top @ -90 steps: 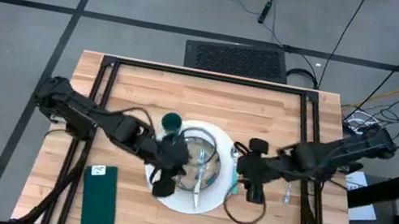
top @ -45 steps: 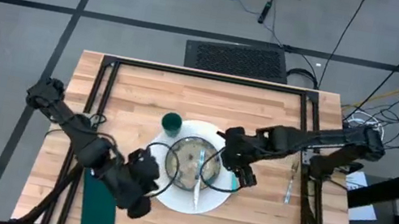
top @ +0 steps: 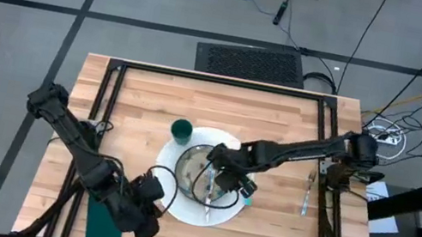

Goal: Set table place
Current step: Put the blue knife on the right of the white table mat

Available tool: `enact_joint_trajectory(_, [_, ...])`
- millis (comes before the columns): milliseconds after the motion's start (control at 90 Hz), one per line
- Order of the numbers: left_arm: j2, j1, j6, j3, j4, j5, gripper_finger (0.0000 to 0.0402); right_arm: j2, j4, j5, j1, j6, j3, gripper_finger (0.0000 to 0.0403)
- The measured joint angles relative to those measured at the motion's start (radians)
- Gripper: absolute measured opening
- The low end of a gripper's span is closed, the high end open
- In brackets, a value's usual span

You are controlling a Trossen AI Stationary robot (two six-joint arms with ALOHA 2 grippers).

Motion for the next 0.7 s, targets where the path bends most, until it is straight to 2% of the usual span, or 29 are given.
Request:
enact_joint_trajectory(167, [0.0,0.0,-0.018,-0.025,0.131,0.012,0.0,0.054,0.091,-0.001,0.005,-0.117,0.0,0.0201])
enact_joint_trajectory(356, [0.0,0.001,-0.073,-0.025,0.129,0.102,0.0,0.088,0.116,-0.002,0.001,-0.156,0.0,0.0201])
enact_joint_trajectory(700, [0.0,0.003,-0.078,-0.025,0.123,0.104,0.0,0.177,0.151,-0.006,0.002,-0.187,0.0,0.0201])
